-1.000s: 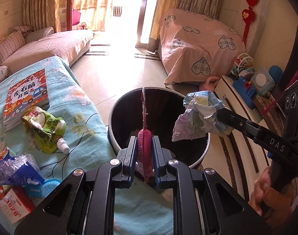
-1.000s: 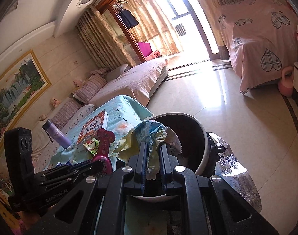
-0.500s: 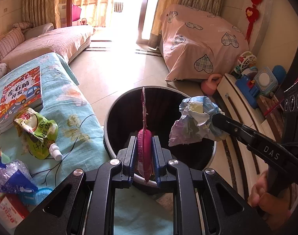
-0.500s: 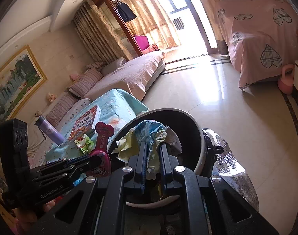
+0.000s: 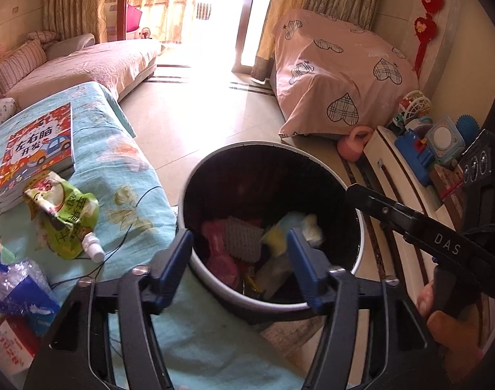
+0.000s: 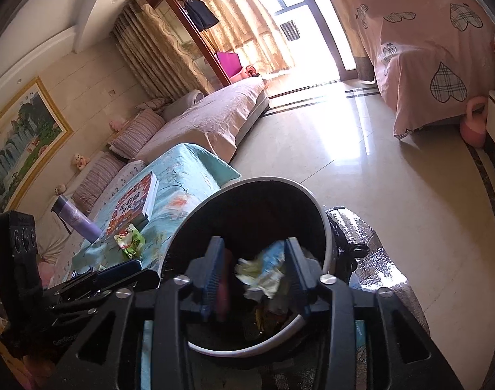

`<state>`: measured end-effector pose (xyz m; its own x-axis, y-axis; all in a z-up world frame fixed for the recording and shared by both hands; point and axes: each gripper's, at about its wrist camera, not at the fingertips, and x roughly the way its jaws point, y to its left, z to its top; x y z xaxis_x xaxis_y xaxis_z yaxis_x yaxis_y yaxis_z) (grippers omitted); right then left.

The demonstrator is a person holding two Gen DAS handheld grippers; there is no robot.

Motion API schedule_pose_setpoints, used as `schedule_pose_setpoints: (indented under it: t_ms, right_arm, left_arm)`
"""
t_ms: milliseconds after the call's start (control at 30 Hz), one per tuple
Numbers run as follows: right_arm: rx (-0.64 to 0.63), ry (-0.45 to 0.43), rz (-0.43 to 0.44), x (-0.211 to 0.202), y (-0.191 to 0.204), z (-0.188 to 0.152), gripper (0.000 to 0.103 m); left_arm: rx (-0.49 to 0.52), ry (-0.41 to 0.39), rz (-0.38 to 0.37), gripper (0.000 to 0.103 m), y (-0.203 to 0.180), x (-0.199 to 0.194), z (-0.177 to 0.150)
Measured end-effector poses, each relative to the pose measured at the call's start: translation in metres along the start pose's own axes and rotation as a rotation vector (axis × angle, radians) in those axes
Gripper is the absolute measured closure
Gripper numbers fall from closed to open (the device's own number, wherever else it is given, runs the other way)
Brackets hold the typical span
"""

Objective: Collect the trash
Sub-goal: 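Carry the pink bottle and tissue over the bin and open both tools, then move both tools back over the remaining trash on the table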

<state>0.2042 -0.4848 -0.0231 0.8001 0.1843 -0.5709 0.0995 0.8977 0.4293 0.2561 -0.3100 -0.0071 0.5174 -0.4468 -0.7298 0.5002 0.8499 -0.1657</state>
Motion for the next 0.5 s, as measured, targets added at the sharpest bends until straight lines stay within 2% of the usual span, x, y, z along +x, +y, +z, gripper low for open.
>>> schedule_pose_setpoints:
  t_ms: [33, 167, 333, 400, 500]
  right_arm:
    - [0.002, -0.003, 0.002, -0.001, 0.000, -0.001, 0.045]
    - [0.005, -0.010, 0.011, -0.007, 0.005, -0.008, 0.044]
    - [-0.007, -0.048, 0.031, -0.024, 0.021, -0.023, 0.015]
    - [-0.004, -0.059, 0.042, -0.030, 0.027, -0.030, 0.010]
    - [-0.009, -0.063, 0.058, -0.038, 0.041, -0.045, 0.009]
  left_arm:
    - [-0.007, 0.000, -0.003, 0.037, 0.002, -0.001, -0.001]
    - [-0.049, -0.004, -0.014, 0.037, 0.013, -0.015, -0.013]
    - [-0.085, -0.019, -0.019, 0.034, 0.026, -0.040, -0.036]
    - [-0.097, -0.022, -0.014, 0.033, 0.032, -0.052, -0.049]
    - [-0.110, -0.025, -0.001, 0.033, 0.040, -0.066, -0.067]
